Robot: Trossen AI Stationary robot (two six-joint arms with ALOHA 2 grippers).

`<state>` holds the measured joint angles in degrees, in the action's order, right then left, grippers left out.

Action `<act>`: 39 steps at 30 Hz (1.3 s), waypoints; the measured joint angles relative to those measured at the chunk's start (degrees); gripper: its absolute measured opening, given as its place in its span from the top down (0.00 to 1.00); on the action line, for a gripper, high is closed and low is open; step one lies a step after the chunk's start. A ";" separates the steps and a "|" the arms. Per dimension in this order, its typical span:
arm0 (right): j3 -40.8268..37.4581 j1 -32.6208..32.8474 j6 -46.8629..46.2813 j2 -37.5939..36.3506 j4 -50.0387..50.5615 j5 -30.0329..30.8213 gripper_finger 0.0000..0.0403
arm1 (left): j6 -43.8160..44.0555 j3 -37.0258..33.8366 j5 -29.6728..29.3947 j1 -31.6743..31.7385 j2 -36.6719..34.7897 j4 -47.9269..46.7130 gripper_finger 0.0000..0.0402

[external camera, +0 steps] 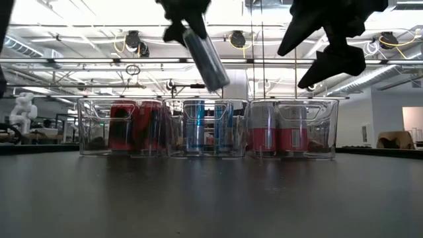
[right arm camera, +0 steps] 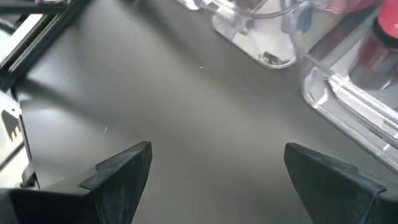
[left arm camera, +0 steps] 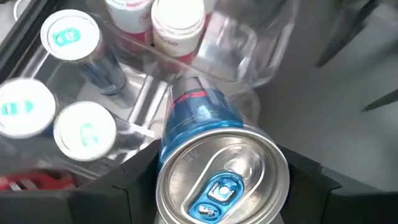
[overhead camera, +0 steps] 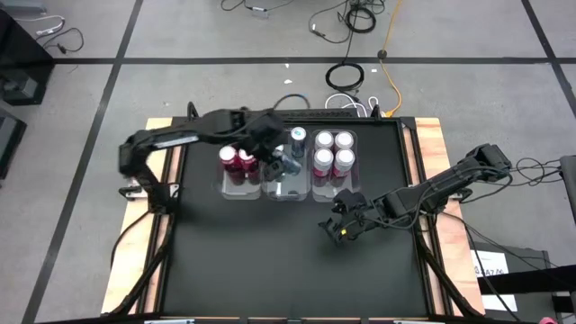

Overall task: Sort soda cans
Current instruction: Put the blue soda can into the center transparent bin

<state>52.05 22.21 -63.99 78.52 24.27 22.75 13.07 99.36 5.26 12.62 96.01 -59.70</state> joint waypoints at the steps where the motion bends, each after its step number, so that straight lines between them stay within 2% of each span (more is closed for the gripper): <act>1: 0.00 -0.02 -0.45 0.00 0.00 0.37 0.11 | -2.32 1.45 0.30 0.88 2.02 -1.02 0.37; 6: 0.00 -0.06 -4.32 0.00 0.01 3.25 0.11 | -11.44 10.05 0.30 4.04 12.18 -6.04 0.37; 10: 0.00 -0.15 -7.20 0.00 -0.01 4.71 0.11 | -17.30 15.63 -2.65 4.85 19.03 -7.75 0.37; 17: 0.00 -0.15 -11.15 0.00 -0.02 4.75 0.11 | -23.46 19.38 -6.34 5.53 26.50 -10.34 0.37; 24: 0.00 -0.15 -13.56 0.00 0.00 4.75 0.11 | -26.06 19.58 -7.58 5.68 30.06 -10.04 0.37; 32: 0.00 -0.15 -14.88 0.02 -0.06 4.70 0.11 | -26.06 19.40 -10.81 5.86 30.81 -9.45 0.27; 39: 0.00 -0.13 -14.88 0.02 -0.06 4.42 0.11 | -26.05 19.45 -12.47 5.68 30.57 -8.31 0.25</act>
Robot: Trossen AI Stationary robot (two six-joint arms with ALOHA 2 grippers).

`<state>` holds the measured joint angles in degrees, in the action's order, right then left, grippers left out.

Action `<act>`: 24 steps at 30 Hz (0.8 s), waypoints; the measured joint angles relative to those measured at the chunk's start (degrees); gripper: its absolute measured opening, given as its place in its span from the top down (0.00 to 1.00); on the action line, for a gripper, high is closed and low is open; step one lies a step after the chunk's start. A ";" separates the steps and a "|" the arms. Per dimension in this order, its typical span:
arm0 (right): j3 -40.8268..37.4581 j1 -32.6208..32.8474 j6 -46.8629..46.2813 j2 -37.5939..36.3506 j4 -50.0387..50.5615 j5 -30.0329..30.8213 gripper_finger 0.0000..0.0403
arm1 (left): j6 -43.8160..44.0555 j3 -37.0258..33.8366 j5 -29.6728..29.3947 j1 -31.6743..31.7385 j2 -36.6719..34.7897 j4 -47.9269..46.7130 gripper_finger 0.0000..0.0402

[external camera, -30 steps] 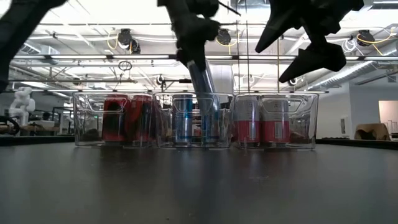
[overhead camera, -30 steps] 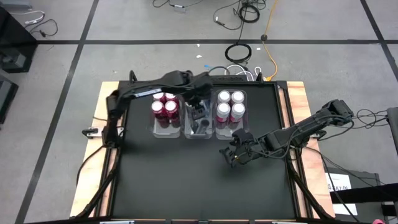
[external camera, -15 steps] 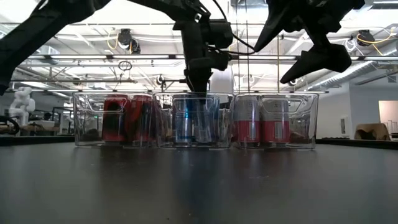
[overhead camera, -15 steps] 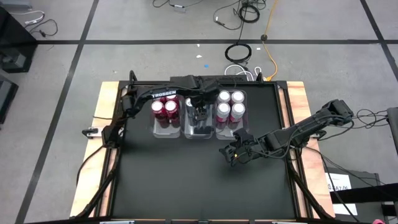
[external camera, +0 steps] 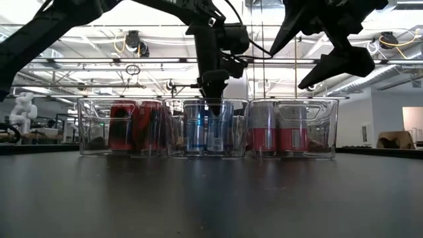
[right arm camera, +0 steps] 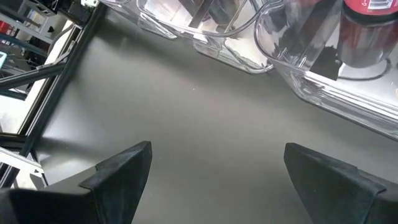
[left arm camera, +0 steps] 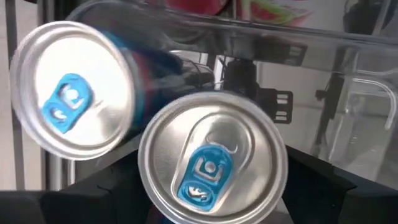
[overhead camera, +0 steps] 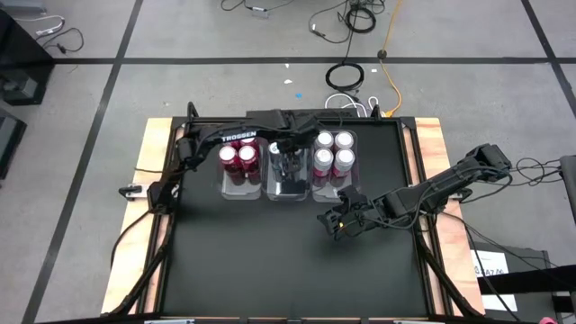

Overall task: Sort soda cans
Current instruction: Put the blue soda can into the center transparent bin, then return to Home Position

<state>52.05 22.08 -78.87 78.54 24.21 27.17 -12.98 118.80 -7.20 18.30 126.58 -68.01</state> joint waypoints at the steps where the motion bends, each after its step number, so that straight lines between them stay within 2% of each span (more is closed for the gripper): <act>1: 0.00 -0.02 0.00 0.00 0.02 -0.03 0.11 | 0.02 0.00 -0.04 0.04 0.00 0.06 0.25; 13: 0.00 0.16 0.69 0.00 0.02 -0.24 0.11 | 0.51 2.22 -2.43 -0.42 0.00 -1.80 0.24; 24: 0.00 0.16 2.87 0.01 0.02 -1.88 0.11 | 0.80 14.83 -2.40 -2.45 -0.06 -7.80 0.24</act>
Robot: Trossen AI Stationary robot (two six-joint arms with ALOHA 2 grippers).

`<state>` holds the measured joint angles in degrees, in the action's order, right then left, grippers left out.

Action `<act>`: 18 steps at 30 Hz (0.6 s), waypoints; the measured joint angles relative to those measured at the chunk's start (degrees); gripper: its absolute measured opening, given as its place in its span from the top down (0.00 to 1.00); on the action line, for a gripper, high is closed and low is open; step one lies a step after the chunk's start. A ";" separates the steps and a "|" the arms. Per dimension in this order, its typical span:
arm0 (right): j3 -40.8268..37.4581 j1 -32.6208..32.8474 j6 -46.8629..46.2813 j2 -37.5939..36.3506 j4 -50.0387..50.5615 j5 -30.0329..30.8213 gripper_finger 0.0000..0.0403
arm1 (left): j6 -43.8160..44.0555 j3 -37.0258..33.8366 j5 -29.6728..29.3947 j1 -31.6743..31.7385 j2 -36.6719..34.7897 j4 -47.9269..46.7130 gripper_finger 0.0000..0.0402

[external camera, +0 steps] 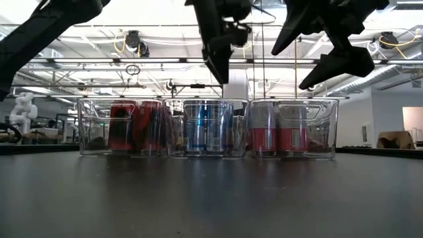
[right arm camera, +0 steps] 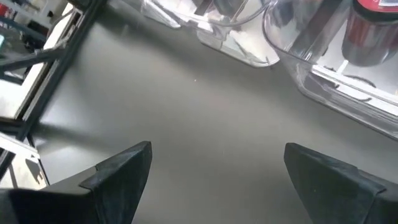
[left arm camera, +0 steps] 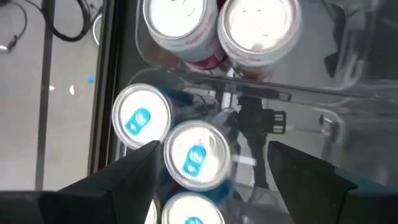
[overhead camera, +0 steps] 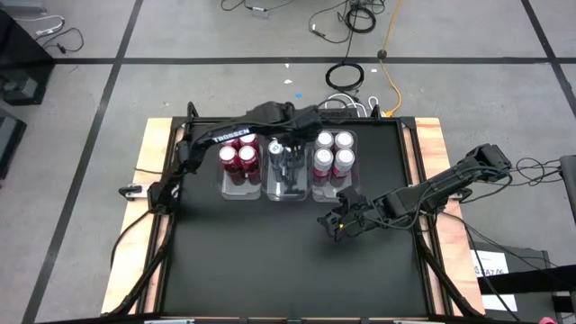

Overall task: Sort soda cans
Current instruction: Return to Home Position

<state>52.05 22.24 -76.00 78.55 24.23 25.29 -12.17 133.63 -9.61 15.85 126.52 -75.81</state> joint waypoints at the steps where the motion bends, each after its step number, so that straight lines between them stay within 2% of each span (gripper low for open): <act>1: 0.00 0.00 0.22 0.02 0.02 -0.16 0.11 | 0.62 1.26 0.02 -0.24 0.00 -1.54 0.24; 5: 0.00 0.19 0.68 0.02 0.02 -0.20 0.11 | 2.80 0.80 -0.07 -1.02 -1.99 -2.86 0.24; 9: 0.00 0.39 1.98 0.02 0.10 -0.57 0.11 | 4.38 1.13 -0.11 -2.73 -4.24 -8.04 0.24; 13: 0.01 0.39 4.24 0.02 0.04 -3.71 0.11 | 5.75 1.35 0.01 -4.85 -7.01 -12.63 0.24; 16: 0.00 0.37 8.68 0.04 0.85 -6.20 0.11 | 7.80 1.35 0.40 -7.17 -9.94 -14.39 0.24; 18: 0.02 0.37 14.17 0.04 1.75 -8.50 0.11 | 13.97 1.37 1.13 -8.90 -12.08 -14.19 0.24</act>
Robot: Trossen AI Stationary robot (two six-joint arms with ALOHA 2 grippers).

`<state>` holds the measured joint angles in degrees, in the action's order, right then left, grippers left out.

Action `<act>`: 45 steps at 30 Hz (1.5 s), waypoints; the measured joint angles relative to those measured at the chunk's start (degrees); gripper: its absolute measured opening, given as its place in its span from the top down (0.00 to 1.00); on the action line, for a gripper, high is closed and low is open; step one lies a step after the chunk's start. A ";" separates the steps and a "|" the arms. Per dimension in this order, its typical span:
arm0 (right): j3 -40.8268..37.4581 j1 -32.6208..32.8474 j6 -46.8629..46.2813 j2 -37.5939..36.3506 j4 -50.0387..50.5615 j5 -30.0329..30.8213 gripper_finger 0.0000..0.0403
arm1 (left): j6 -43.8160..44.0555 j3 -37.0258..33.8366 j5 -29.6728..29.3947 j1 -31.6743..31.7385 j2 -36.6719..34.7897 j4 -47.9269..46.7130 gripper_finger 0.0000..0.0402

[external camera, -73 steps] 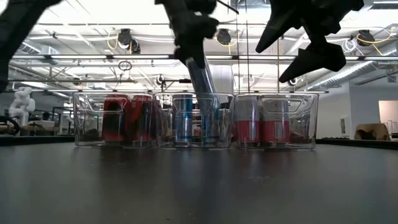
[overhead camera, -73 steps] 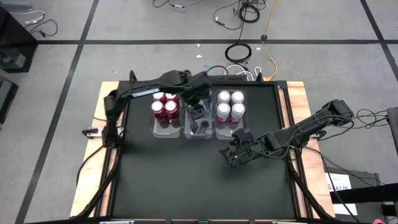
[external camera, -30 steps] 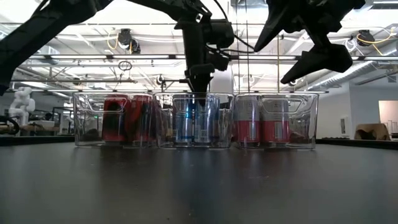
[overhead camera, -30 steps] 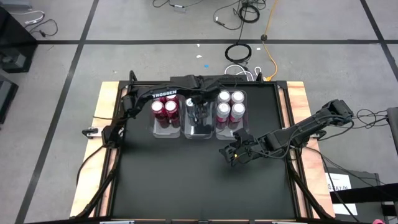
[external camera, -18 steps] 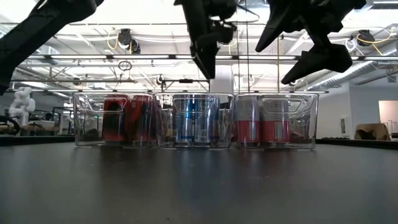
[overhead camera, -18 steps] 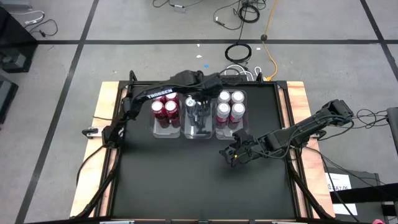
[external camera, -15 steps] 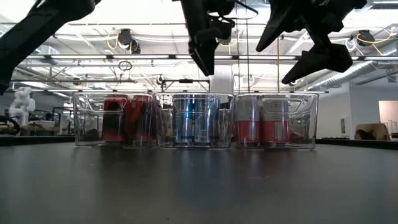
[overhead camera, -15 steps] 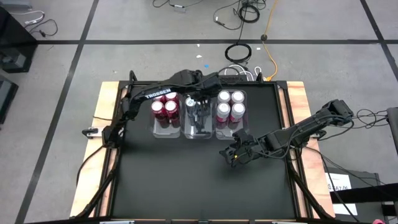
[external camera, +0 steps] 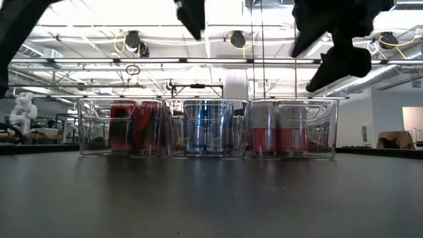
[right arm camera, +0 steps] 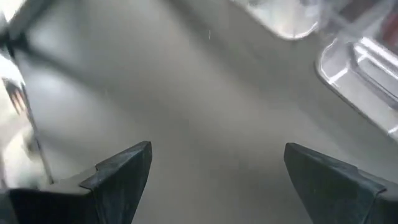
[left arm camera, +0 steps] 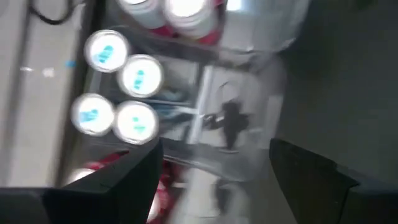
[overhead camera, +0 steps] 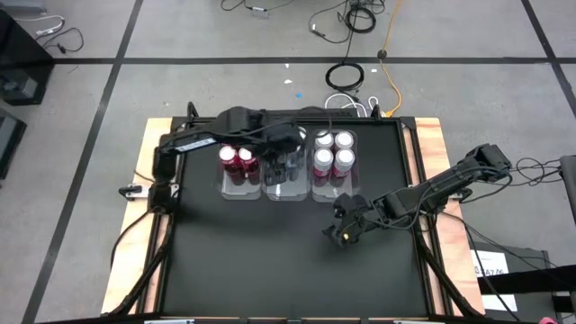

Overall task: Sort soda cans
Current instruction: Return to Home Position

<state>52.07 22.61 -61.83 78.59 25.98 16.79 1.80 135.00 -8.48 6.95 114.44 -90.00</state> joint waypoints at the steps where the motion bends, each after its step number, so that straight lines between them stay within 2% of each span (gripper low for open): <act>1: 0.00 0.00 3.48 0.00 1.05 -1.35 0.11 | 2.37 0.00 1.38 -0.78 -1.20 0.00 0.24; 4: 0.00 0.02 13.43 0.00 4.09 -5.41 0.11 | 4.46 0.00 7.38 -3.35 -4.56 -0.02 0.24; 7: 0.00 0.02 17.72 0.00 6.78 -8.44 0.11 | 6.92 -0.17 9.25 -7.20 -7.77 0.06 0.24; 10: 0.00 0.02 19.12 0.00 8.62 -8.40 0.11 | 9.92 -1.69 3.98 -12.26 -10.16 0.29 0.24; 13: 0.00 0.02 19.35 0.00 9.78 -8.32 0.11 | 12.31 -7.48 -3.26 -17.76 -12.11 4.74 0.24; 16: 0.00 0.02 19.79 0.00 9.94 -8.20 0.11 | 12.82 -17.71 -6.53 -22.09 -14.73 12.72 0.24; 20: 0.00 0.02 21.44 0.00 9.91 -8.18 0.11 | 12.77 -37.12 -5.56 -24.45 -20.88 30.97 0.24; 29: 0.00 0.02 25.30 -0.01 9.88 -8.12 0.11 | 13.82 -88.64 3.78 -21.56 -43.74 83.97 0.24; 34: 0.00 0.00 25.67 -0.02 9.69 -7.79 0.11 | 15.18 -112.94 15.28 -14.01 -53.88 115.64 0.24; 37: 0.00 0.00 25.40 -0.02 8.79 -7.76 0.11 | 16.32 -121.40 20.08 -9.39 -56.28 128.37 0.24; 39: 0.00 -0.05 24.70 -0.02 8.48 -7.53 0.11 | 16.21 -124.65 21.80 -7.45 -57.35 133.27 0.24; 42: 0.00 -0.26 23.44 -0.02 8.19 -7.33 0.11 | 15.78 -127.41 21.18 -6.20 -58.88 135.11 0.24; 45: 0.00 -0.83 21.28 -0.02 8.05 -7.35 0.11 | 17.38 -129.97 16.56 -6.11 -60.65 134.66 0.24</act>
<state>52.07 21.78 -40.55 78.56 34.03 9.43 19.18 5.03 8.08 0.84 53.79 44.67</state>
